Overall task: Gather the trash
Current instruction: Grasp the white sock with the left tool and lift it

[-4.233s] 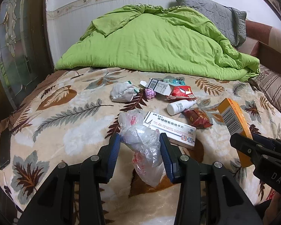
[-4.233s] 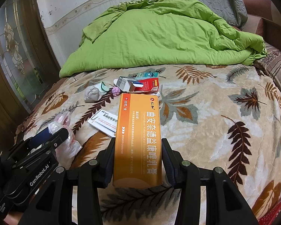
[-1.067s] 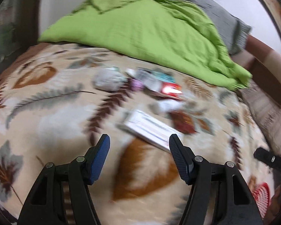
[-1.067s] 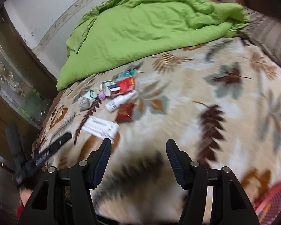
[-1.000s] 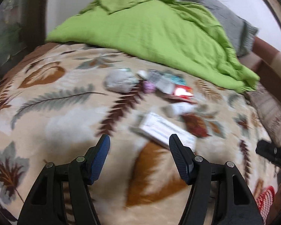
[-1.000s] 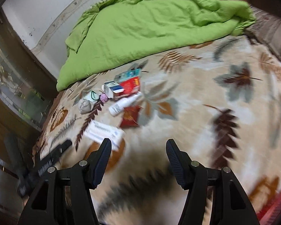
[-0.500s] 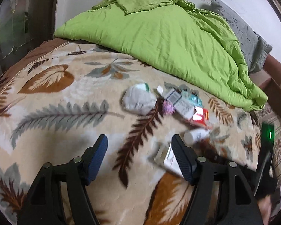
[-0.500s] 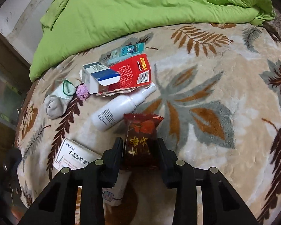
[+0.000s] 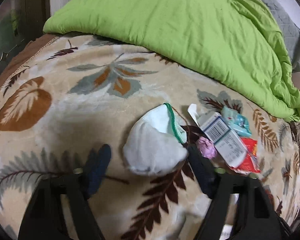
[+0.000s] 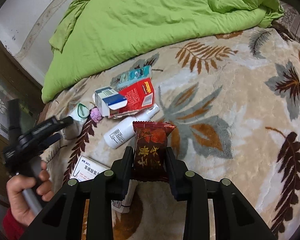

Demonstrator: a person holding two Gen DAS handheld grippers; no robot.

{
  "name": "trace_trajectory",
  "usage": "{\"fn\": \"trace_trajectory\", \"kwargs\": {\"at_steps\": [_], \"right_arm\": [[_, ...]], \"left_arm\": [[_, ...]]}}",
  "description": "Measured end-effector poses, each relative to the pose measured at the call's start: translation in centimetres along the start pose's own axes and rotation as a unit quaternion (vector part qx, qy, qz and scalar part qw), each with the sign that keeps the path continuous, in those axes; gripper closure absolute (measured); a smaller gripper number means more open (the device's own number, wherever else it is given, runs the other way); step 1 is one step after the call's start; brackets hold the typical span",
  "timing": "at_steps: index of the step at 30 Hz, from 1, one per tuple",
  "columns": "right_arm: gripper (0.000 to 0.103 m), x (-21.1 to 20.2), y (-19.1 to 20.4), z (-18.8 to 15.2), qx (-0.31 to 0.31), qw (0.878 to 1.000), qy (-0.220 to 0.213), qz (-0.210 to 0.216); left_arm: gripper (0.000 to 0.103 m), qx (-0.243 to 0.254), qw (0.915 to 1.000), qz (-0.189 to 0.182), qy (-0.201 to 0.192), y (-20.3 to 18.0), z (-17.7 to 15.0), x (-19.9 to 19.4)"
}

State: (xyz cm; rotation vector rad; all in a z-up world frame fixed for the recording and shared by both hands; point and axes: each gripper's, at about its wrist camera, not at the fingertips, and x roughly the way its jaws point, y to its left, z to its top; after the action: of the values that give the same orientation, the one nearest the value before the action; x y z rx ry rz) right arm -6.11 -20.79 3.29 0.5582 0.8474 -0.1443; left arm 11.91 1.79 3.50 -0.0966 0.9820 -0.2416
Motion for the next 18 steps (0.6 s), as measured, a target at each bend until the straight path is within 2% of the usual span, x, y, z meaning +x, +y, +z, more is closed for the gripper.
{"fn": "trace_trajectory", "kwargs": {"at_steps": [1, 2, 4, 6, 11, 18], "right_arm": [[0.068, -0.1, 0.1, 0.0, -0.003, 1.0, -0.003, 0.0], [0.068, -0.2, 0.2, 0.0, -0.004, 1.0, -0.006, -0.001], [0.068, -0.4, 0.3, -0.1, -0.006, 1.0, -0.009, 0.001], [0.068, -0.6, 0.2, -0.2, -0.008, 1.0, -0.01, 0.003], [0.068, -2.0, 0.3, -0.9, -0.019, 1.0, -0.022, 0.006], [0.068, -5.1, 1.3, -3.0, -0.065, 0.997, -0.048, 0.002]], "left_arm": [[0.058, 0.003, 1.0, -0.001, 0.008, -0.1, -0.1, 0.5], [0.059, 0.005, 1.0, 0.002, 0.008, -0.3, -0.2, 0.6], [0.068, 0.018, 0.9998, 0.007, -0.001, -0.6, -0.8, 0.2], [0.071, 0.022, 0.9997, 0.002, -0.006, -0.8, -1.3, -0.7], [0.073, 0.039, 0.9987, -0.015, -0.028, -1.5, -3.8, -4.7], [0.073, 0.072, 0.9947, -0.035, -0.064, -2.5, -9.6, -12.0]]}}
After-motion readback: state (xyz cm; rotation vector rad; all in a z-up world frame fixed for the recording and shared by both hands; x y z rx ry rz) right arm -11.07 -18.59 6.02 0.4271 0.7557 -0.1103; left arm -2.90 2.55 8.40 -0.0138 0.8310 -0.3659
